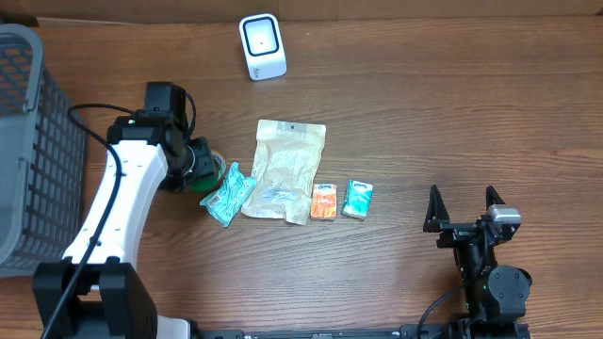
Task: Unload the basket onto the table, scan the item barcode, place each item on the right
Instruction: 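Carry the jar toward the table center beside the clear bag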
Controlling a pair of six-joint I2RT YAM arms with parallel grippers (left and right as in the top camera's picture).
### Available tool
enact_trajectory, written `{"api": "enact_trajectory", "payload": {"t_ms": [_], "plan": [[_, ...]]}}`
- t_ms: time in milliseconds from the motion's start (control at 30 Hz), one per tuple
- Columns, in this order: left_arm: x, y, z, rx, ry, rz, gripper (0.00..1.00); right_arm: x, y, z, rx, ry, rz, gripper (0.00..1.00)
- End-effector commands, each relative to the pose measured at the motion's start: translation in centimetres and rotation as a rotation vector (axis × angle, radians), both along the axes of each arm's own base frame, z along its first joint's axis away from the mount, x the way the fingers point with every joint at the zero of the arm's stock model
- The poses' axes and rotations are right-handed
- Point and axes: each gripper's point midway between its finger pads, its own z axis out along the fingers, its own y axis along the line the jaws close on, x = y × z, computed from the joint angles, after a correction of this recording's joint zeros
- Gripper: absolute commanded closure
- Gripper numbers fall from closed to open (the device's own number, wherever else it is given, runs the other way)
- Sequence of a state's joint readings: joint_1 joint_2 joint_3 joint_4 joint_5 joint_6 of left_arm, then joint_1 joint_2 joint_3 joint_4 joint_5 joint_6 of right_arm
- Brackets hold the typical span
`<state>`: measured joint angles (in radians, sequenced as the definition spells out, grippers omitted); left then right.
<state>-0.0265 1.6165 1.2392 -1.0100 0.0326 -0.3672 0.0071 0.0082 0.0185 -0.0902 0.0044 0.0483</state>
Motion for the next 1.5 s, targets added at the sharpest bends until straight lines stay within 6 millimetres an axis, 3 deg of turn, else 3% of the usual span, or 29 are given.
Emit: {"api": "enact_trajectory", "payload": {"t_ms": [0,233,400,567,700,900,1067,1300,1467], "plan": [[-0.1,0.0,-1.3,-0.003,0.038,0.035,0.51,0.0,-0.1,-0.2,-0.005,-0.001,-0.007,0.0],[0.2,-0.5,-4.0,-0.027,0.105,0.044,0.49,0.0,-0.1,-0.2,-0.005,-0.001,-0.007,0.0],[0.0,-0.9,-5.7,-0.05,0.158,0.049,0.41,0.0,-0.1,-0.2,-0.005,-0.001,-0.008,0.01],[0.3,-1.2,-6.2,-0.069,0.158,0.047,0.38,0.0,-0.1,-0.2,-0.005,-0.001,-0.007,0.0],[0.9,-1.3,-5.8,-0.075,0.14,0.046,0.48,0.0,-0.1,-0.2,-0.005,-0.001,-0.008,0.01],[1.2,-1.8,-5.0,-0.104,0.135,0.037,0.55,0.0,-0.1,-0.2,-0.005,-0.001,-0.007,0.0],[1.6,-3.0,-3.1,-0.171,0.138,0.008,0.7,0.0,-0.1,-0.2,-0.005,-0.001,-0.007,0.0],[3.5,-6.6,0.7,-0.409,0.086,0.022,0.67,0.0,-0.1,-0.2,-0.005,-0.001,-0.007,0.0],[4.0,-7.6,1.4,-0.532,0.113,0.169,0.71,0.0,-0.1,-0.2,-0.005,-0.001,-0.007,0.0]]}}
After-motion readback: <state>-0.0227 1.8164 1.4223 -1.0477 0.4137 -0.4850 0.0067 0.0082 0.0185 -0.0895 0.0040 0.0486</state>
